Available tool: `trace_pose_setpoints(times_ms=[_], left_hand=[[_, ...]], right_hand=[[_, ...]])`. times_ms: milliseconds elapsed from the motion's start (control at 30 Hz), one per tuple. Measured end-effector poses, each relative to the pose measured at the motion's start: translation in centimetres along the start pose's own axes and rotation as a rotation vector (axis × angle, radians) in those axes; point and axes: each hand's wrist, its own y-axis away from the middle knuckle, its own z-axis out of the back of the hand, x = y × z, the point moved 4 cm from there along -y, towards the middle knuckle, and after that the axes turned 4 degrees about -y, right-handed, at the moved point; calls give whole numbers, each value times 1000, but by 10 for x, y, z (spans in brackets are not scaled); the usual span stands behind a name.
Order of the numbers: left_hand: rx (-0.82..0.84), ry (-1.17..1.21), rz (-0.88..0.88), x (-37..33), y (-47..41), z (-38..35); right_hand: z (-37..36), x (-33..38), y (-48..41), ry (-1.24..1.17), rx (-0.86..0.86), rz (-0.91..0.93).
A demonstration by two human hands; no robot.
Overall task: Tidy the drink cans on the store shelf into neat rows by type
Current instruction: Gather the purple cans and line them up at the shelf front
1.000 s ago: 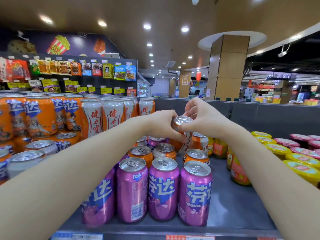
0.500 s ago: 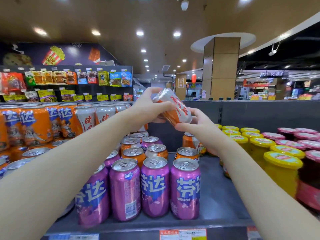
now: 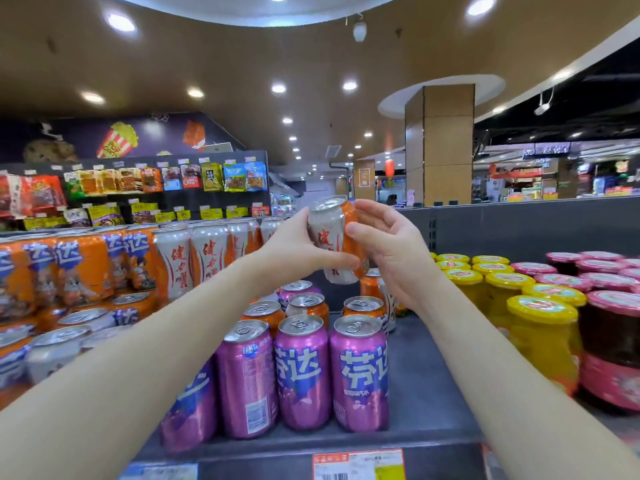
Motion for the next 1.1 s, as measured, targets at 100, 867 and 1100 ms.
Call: trace_pose_setpoints(times_ms=[100,867,1100], left_hand=[[-37,-42,-30,-1,0,-4],[307,-889,111,44,-54,-12],[355,-918,184,54,-72,-23]], right_hand=[[1,4,5,100,71,4],[59,-21,63,688,-423,27],[70,-44,73,690,-392,-131]])
